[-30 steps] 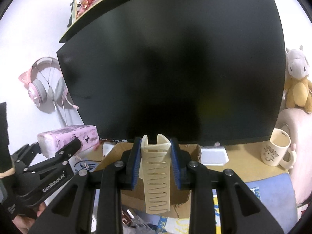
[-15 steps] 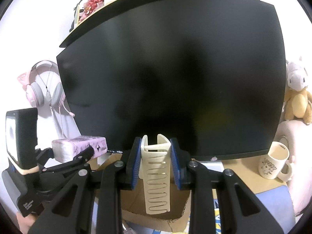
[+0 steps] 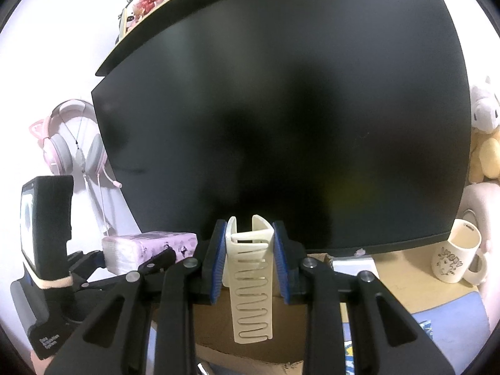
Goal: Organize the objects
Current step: 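Lift the pink tissue pack and cream holder and carry both over the cardboard box, then lower and release the tissue pack with the left tool while the right tool releases the holder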
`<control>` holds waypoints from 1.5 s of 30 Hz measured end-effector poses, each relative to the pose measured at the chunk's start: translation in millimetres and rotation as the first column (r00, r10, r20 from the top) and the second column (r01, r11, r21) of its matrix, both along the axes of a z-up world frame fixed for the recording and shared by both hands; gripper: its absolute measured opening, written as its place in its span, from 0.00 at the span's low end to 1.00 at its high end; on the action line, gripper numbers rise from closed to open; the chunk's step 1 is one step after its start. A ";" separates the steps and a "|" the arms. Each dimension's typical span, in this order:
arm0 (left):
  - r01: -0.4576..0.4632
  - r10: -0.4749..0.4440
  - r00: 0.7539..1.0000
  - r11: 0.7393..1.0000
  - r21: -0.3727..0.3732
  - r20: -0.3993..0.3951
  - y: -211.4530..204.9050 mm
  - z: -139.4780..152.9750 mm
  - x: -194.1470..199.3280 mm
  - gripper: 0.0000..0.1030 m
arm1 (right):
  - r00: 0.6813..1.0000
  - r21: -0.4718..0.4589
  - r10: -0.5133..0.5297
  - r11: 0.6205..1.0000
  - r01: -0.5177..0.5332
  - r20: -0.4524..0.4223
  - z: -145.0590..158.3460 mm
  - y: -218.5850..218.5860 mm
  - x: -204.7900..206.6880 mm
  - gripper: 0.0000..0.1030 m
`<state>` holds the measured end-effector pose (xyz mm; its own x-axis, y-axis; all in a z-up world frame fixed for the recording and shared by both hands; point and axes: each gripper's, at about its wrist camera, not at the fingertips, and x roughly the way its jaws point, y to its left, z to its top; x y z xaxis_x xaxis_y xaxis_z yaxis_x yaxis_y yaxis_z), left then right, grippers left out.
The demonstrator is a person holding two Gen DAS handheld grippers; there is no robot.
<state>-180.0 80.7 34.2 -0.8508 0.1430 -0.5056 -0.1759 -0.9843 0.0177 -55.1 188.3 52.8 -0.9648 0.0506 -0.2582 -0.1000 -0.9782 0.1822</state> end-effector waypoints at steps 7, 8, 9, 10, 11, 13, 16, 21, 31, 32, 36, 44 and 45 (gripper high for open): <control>-0.027 0.026 0.998 1.000 0.003 0.058 -6.4 -8.7 -15.2 0.64 | 0.999 0.012 0.017 1.000 -0.018 0.039 -7.9 -3.1 -13.0 0.30; -0.033 0.032 0.997 0.999 0.004 0.071 -6.7 -10.0 -17.3 0.64 | 0.999 0.012 0.016 1.000 -0.016 0.042 -8.7 -3.3 -14.6 0.30; -0.033 0.033 0.997 0.999 0.005 0.074 -5.8 -11.2 -17.4 0.64 | 0.999 0.007 0.016 1.000 -0.017 0.046 -10.1 -3.0 -16.1 0.30; -0.030 0.029 0.997 1.000 0.005 0.076 -4.1 -12.4 -17.4 0.64 | 0.999 0.003 0.018 1.000 -0.018 0.048 -11.2 -3.2 -17.3 0.30; -0.026 0.025 0.997 1.000 0.001 0.078 -2.2 -13.6 -18.3 0.64 | 0.998 0.001 0.021 1.000 -0.021 0.053 -12.3 -3.6 -18.8 0.30; -0.022 0.022 0.996 1.000 -0.007 0.082 1.4 -15.9 -19.3 0.64 | 0.998 0.007 0.024 1.000 -0.024 0.064 -13.9 -5.1 -22.2 0.30; -0.011 0.011 0.996 1.000 0.003 0.090 2.9 -19.1 -22.4 0.64 | 0.997 0.018 0.020 1.000 -0.022 0.079 -18.8 -4.6 -24.6 0.30; 0.000 -0.004 0.993 1.000 0.029 0.120 6.5 -25.5 -26.0 0.64 | 0.994 0.001 0.015 1.000 -0.015 0.112 -28.6 0.7 -33.7 0.30; -0.016 0.020 0.987 1.000 -0.021 0.161 11.5 -38.8 -35.3 0.64 | 0.985 0.005 0.014 1.000 -0.015 0.171 -40.4 0.2 -45.8 0.30; -0.016 0.020 0.985 1.000 -0.020 0.174 10.7 -41.6 -37.8 0.64 | 0.984 0.008 0.010 1.000 -0.012 0.177 -41.4 0.2 -46.3 0.30; -0.022 0.026 0.978 1.000 -0.022 0.205 10.4 -51.4 -44.8 0.64 | 0.979 0.005 0.021 1.000 -0.023 0.202 -44.8 0.3 -50.7 0.30; -0.032 0.035 0.983 0.999 -0.025 0.180 9.9 -46.3 -40.4 0.64 | 0.971 -0.012 0.018 1.000 -0.015 0.240 -53.0 8.2 -56.0 0.30; -0.036 0.041 0.984 0.999 -0.028 0.176 10.0 -45.2 -39.3 0.65 | 0.970 -0.016 0.020 1.000 -0.017 0.241 -53.4 9.6 -56.3 0.30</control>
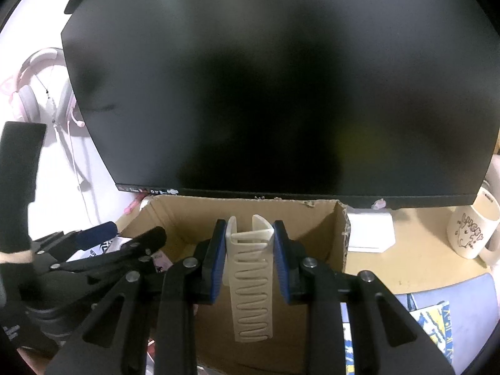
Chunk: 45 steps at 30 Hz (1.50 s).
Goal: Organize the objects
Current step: 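Lower and release the tissue pack with the left tool while the right tool releases the holder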
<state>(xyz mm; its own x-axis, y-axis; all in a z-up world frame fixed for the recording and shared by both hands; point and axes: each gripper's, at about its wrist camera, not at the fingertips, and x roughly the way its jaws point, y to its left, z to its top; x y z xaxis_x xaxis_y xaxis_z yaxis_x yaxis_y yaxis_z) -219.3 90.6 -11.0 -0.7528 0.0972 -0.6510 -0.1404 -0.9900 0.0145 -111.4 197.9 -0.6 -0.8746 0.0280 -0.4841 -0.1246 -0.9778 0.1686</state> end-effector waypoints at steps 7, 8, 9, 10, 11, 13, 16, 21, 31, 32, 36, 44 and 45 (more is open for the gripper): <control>-0.063 0.062 0.998 0.998 -0.017 -0.028 -2.5 11.9 8.9 0.79 | 1.000 -0.005 0.002 1.000 -0.002 0.011 1.1 6.3 5.0 0.30; -0.063 0.063 0.997 0.998 -0.010 -0.033 -3.5 14.0 10.4 0.82 | 1.000 -0.002 0.001 1.000 -0.001 0.012 1.3 6.7 5.2 0.30; -0.065 0.065 0.997 0.998 -0.003 -0.038 -4.8 16.7 12.0 0.89 | 1.000 0.001 -0.002 1.000 0.002 0.012 2.5 7.0 6.2 0.31; -0.069 0.069 0.996 0.998 0.003 -0.047 -6.5 19.9 14.3 0.95 | 1.000 0.002 -0.003 1.000 0.003 0.008 3.4 7.2 6.9 0.31; -0.076 0.077 0.995 0.997 0.007 -0.059 -8.3 23.8 16.8 0.96 | 1.000 0.000 -0.007 1.000 0.007 -0.003 5.3 7.8 9.1 0.32; -0.099 0.099 0.992 0.995 0.003 -0.075 -12.7 30.9 20.5 1.00 | 1.000 -0.005 -0.009 1.000 0.009 -0.015 8.4 7.9 11.9 0.35; -0.143 0.140 0.985 0.989 -0.025 -0.104 -16.8 39.9 25.9 1.00 | 0.999 0.005 -0.039 0.999 0.039 -0.035 15.3 8.6 18.2 0.42; -0.231 0.209 0.960 0.968 -0.103 -0.184 -26.8 55.1 37.9 1.00 | 0.997 0.002 -0.056 0.998 0.056 -0.056 24.7 8.4 26.1 0.63; -0.304 0.287 0.943 0.949 -0.085 -0.171 -57.8 61.8 38.9 1.00 | 1.000 0.048 0.001 0.999 0.000 -0.012 28.5 -5.8 27.8 0.94; -0.309 0.293 0.942 0.948 -0.077 -0.166 -60.9 61.9 38.5 1.00 | 1.000 0.050 0.002 0.999 -0.002 -0.011 28.6 -7.8 26.9 0.96; -0.314 0.302 0.942 0.947 -0.064 -0.146 -68.5 60.5 37.5 1.00 | 1.000 0.059 0.007 0.998 -0.006 -0.012 29.5 -10.8 28.4 1.00; -0.313 0.294 0.940 0.945 -0.097 -0.172 -70.2 65.4 47.7 1.00 | 1.000 0.063 0.016 0.998 -0.015 -0.017 34.7 -16.4 32.1 1.00; -0.313 0.294 0.940 0.945 -0.096 -0.176 -70.8 66.9 49.6 1.00 | 1.000 0.064 0.017 0.998 -0.015 -0.021 36.2 -17.2 33.9 1.00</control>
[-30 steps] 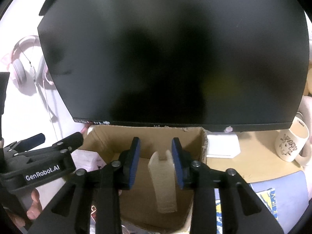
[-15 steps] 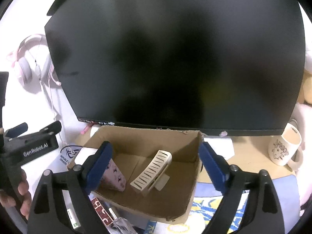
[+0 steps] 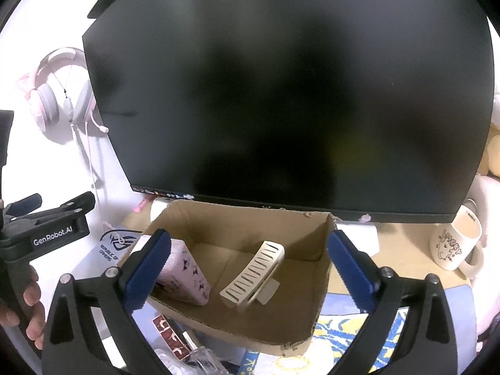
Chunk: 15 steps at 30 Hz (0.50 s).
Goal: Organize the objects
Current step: 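Lower and release the tissue pack with the left tool while the right tool releases the holder, then withdraw both tools from the box back toward the remaining items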
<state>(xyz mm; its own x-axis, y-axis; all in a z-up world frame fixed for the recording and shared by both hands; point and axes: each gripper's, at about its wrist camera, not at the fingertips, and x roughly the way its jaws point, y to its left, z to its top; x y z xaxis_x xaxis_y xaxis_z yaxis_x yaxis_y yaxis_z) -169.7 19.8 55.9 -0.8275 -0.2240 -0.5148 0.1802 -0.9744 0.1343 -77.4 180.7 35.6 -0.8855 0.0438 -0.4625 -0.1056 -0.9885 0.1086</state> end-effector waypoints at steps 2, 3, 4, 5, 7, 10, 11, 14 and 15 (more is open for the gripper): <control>0.002 -0.002 1.000 1.000 0.005 -0.009 -2.3 3.5 4.5 1.00 | 1.000 0.003 0.001 1.000 -0.001 -0.002 2.3 -1.9 2.9 1.00; 0.002 -0.002 1.000 1.000 0.008 -0.012 -3.5 4.9 6.0 1.00 | 1.000 0.004 0.000 1.000 0.000 -0.002 3.2 -2.9 4.9 1.00; 0.002 -0.002 1.000 1.000 0.010 -0.013 -5.3 6.5 7.6 1.00 | 1.000 0.003 -0.003 1.000 0.003 0.005 3.7 -3.9 6.4 1.00; 0.001 -0.001 1.000 1.000 0.011 -0.014 -6.6 7.8 8.8 1.00 | 1.000 0.003 -0.002 1.000 0.002 0.007 4.0 -4.7 8.1 1.00; -0.004 0.004 1.000 1.000 0.013 -0.020 -9.8 10.7 11.5 1.00 | 1.000 -0.002 0.001 1.000 -0.001 0.008 4.0 -6.6 12.3 1.00; -0.011 0.012 1.000 1.000 0.027 -0.024 -16.1 13.6 15.9 1.00 | 1.000 -0.008 0.003 1.000 -0.003 0.012 2.4 -7.8 17.9 1.00; -0.012 0.013 1.000 0.999 0.033 -0.022 -18.6 14.4 17.5 1.00 | 1.000 -0.011 0.005 1.000 -0.005 0.015 1.8 -7.9 19.0 1.00; -0.021 0.022 1.000 0.998 0.054 -0.015 -25.6 14.9 23.0 1.00 | 1.000 -0.012 0.012 1.000 -0.012 0.028 1.5 -9.0 22.8 1.00; -0.014 0.015 1.000 0.997 0.072 -0.014 -27.9 15.6 25.5 1.00 | 1.000 -0.011 0.012 1.000 -0.011 0.029 2.5 -9.8 24.7 1.00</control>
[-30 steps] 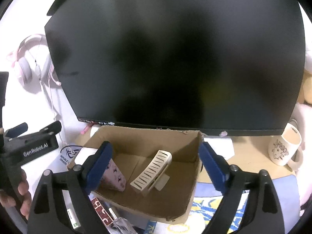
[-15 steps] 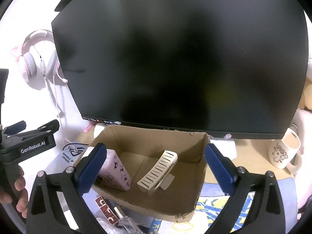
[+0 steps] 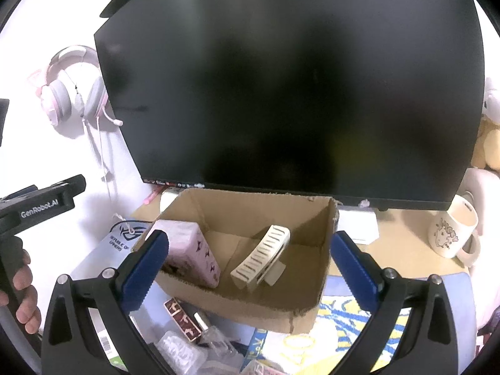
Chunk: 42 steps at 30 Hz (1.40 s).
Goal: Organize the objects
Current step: 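Withdraw both tools from the box back toward the remaining items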
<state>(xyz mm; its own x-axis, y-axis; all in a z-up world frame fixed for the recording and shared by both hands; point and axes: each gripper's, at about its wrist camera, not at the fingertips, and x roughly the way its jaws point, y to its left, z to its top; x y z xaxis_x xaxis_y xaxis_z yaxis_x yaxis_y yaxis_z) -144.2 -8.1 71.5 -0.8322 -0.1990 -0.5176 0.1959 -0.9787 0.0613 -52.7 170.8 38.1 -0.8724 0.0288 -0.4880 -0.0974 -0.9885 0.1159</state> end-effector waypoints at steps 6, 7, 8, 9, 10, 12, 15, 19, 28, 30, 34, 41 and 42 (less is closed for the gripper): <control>0.001 -0.001 1.000 1.000 -0.006 -0.023 -6.3 8.5 18.7 1.00 | 1.000 0.011 0.019 1.000 -0.019 -0.011 7.0 -8.1 12.3 1.00; -0.007 0.007 1.000 1.000 -0.016 -0.028 -7.0 9.2 22.5 1.00 | 1.000 0.011 0.025 1.000 -0.025 -0.012 7.3 -9.5 13.8 1.00; -0.018 0.017 0.999 1.000 -0.024 -0.034 -8.2 9.0 27.6 1.00 | 1.000 0.011 0.028 1.000 -0.027 -0.009 7.2 -11.0 14.9 1.00; -0.021 0.020 0.999 0.999 -0.028 -0.039 -8.9 8.3 32.0 1.00 | 1.000 0.016 0.029 0.999 -0.029 0.000 6.7 -12.8 16.3 1.00; -0.017 0.015 0.999 0.999 -0.032 -0.045 -9.0 7.2 37.1 1.00 | 1.000 0.023 0.031 0.999 -0.031 0.005 6.1 -14.5 18.0 1.00; -0.020 0.018 0.998 0.999 -0.036 -0.056 -10.6 5.1 46.0 1.00 | 1.000 0.020 0.027 0.999 -0.027 -0.002 4.8 -16.3 23.2 1.00; -0.017 0.014 0.999 0.999 -0.042 -0.053 -11.9 1.2 55.6 1.00 | 0.999 -0.016 0.035 0.999 -0.035 0.003 0.1 -18.2 28.9 1.00; -0.017 0.014 0.999 0.998 -0.057 -0.052 -12.7 -5.6 64.6 1.00 | 0.999 0.028 0.031 0.999 -0.031 0.007 -7.9 -26.7 37.7 1.00; 0.004 -0.006 0.999 0.998 -0.059 -0.047 -15.7 -21.4 74.8 1.00 | 0.996 0.028 0.063 0.998 -0.062 -0.063 -43.5 -35.9 56.5 1.00; 0.016 -0.019 0.999 0.999 -0.050 -0.049 -14.5 -23.5 75.6 1.00 | 0.997 0.013 0.064 0.998 -0.064 -0.039 -48.4 -34.8 54.2 1.00; 0.055 -0.058 0.997 0.997 -0.058 -0.056 -8.8 -28.1 77.9 1.00 | 0.997 0.024 0.064 0.998 -0.063 -0.044 -49.7 -34.7 58.7 1.00; 0.081 -0.083 0.995 0.995 -0.055 -0.052 -2.7 -39.1 84.9 1.00 | 0.994 -0.014 0.087 0.996 -0.088 -0.059 -46.3 -36.6 69.4 1.00; 0.089 -0.091 0.995 0.995 -0.039 -0.045 -3.7 -41.7 85.6 1.00 | 0.994 -0.014 0.095 0.995 -0.095 -0.055 -47.1 -38.9 69.9 1.00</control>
<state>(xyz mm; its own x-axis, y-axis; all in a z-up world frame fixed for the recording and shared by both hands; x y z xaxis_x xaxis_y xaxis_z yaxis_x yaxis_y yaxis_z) -58.6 -11.8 29.8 -0.8707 -0.1404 -0.4714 0.1104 -0.9897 0.0908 17.2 131.9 -9.0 -0.8959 -0.0631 -0.4397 0.0037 -0.9909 0.1348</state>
